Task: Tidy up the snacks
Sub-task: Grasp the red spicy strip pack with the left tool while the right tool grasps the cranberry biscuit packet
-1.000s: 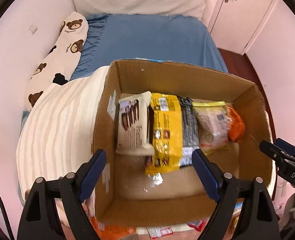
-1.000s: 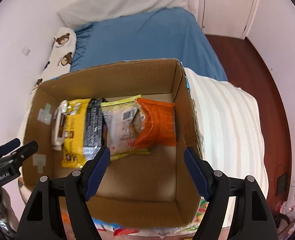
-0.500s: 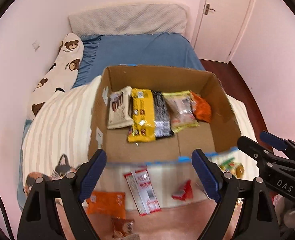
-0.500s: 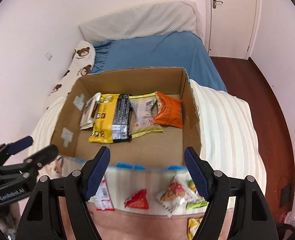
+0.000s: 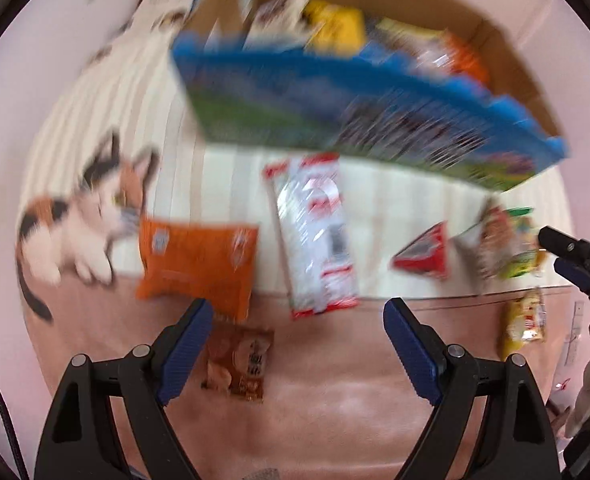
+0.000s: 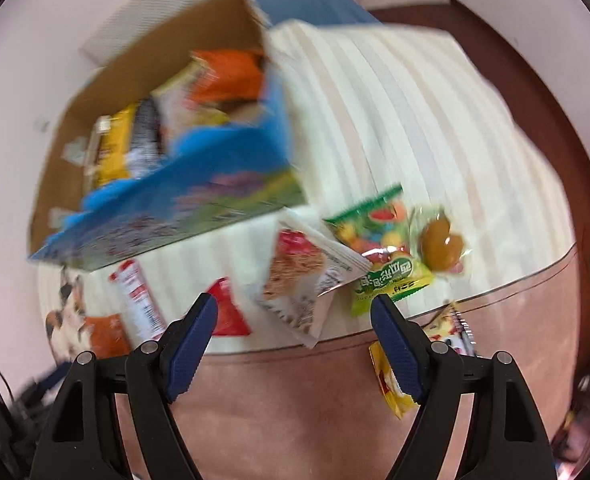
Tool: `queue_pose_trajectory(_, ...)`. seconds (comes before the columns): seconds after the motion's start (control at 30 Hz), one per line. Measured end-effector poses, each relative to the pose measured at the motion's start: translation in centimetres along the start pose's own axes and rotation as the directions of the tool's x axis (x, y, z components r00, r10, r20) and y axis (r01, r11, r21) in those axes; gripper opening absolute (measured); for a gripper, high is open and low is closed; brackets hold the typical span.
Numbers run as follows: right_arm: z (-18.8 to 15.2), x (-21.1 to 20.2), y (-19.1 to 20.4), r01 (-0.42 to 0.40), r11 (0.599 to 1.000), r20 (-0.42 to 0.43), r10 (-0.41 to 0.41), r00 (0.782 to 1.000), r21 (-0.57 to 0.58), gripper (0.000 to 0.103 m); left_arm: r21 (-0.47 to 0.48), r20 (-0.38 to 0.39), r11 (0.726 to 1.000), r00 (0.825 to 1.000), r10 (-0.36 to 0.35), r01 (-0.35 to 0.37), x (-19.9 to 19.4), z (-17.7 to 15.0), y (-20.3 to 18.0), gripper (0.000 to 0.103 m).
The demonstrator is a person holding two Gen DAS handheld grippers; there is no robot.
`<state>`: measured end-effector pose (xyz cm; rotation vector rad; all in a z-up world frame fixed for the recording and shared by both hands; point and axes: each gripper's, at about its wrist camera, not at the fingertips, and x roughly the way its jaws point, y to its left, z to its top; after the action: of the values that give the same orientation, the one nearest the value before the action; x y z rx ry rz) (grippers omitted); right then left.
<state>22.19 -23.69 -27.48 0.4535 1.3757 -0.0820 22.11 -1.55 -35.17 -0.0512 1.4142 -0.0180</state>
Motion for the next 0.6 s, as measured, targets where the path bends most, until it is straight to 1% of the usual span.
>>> queue_pose_trajectory(0.03, 0.2, 1.0, -0.3, 0.001, 1.000, -0.011, -0.001, 1.000, 0.022, 0.081, -0.029, -0.026, 1.000, 1.000, -0.009, 0.008, 1.1, 0.1, 0.5, 0.087)
queue_pose_trajectory(0.1, 0.5, 3.1, -0.8, -0.007, 0.998, -0.030, 0.008, 1.000, 0.063, 0.081, -0.059, -0.051, 0.998, 0.999, -0.007, 0.004, 2.6, 0.5, 1.0, 0.087)
queue_pose_trajectory(0.17, 0.7, 4.8, -0.8, -0.005, 0.996, -0.044, 0.009, 0.999, 0.088, 0.081, -0.077, -0.073, 0.997, 0.997, -0.024, 0.019, 3.8, 1.2, 1.1, 0.087)
queue_pose_trajectory(0.27, 1.1, 6.6, -0.7, 0.024, 0.995, -0.061, -0.018, 0.998, 0.097, 0.081, -0.102, -0.109, 0.994, 0.992, -0.062, 0.050, 5.5, 2.5, 0.7, 0.087)
queue_pose_trajectory(0.37, 1.3, 7.4, -0.4, 0.027, 0.995, -0.056, -0.022, 0.998, 0.100, 0.081, -0.100, -0.114, 0.994, 0.992, -0.050, 0.038, 6.9, 3.7, 0.1, 0.087)
queue_pose_trajectory(0.4, 1.3, 7.6, -0.2, 0.034, 0.995, -0.057, -0.029, 0.998, 0.095, 0.081, -0.098, -0.117, 0.995, 0.992, -0.041, 0.029, 7.3, 3.9, -0.1, 0.085)
queue_pose_trajectory(0.43, 1.3, 7.8, 0.0, 0.038, 0.995, -0.058, -0.033, 0.998, 0.093, 0.081, -0.097, -0.119, 0.995, 0.992, -0.041, 0.030, 7.7, 4.1, -0.2, 0.079)
queue_pose_trajectory(0.47, 1.3, 8.0, 0.2, 0.033, 0.995, -0.062, -0.028, 0.998, 0.089, 0.081, -0.096, -0.122, 0.995, 0.992, -0.037, 0.026, 8.1, 4.2, -0.5, 0.076)
queue_pose_trajectory(0.5, 1.3, 8.2, 0.4, 0.033, 0.996, -0.065, -0.027, 0.997, 0.083, 0.081, -0.090, -0.121, 0.996, 0.992, -0.039, 0.028, 8.4, 4.2, -0.7, 0.065)
queue_pose_trajectory(0.53, 1.3, 8.6, 1.0, 0.046, 0.996, -0.069, -0.041, 0.997, 0.070, 0.081, -0.083, -0.123, 0.996, 0.992, -0.039, 0.029, 8.6, 4.2, -1.0, 0.059)
queue_pose_trajectory(0.57, 1.3, 8.9, 1.4, 0.057, 0.997, -0.071, -0.053, 0.996, 0.059, 0.078, -0.076, -0.121, 0.997, 0.992, -0.038, 0.029, 8.7, 4.2, -1.2, 0.058)
queue_pose_trajectory(0.6, 1.2, 9.2, 1.5, 0.067, 0.996, -0.075, -0.063, 0.995, 0.051, 0.068, -0.070, -0.116, 0.997, 0.993, -0.036, 0.028, 8.7, 4.1, -1.4, 0.054)
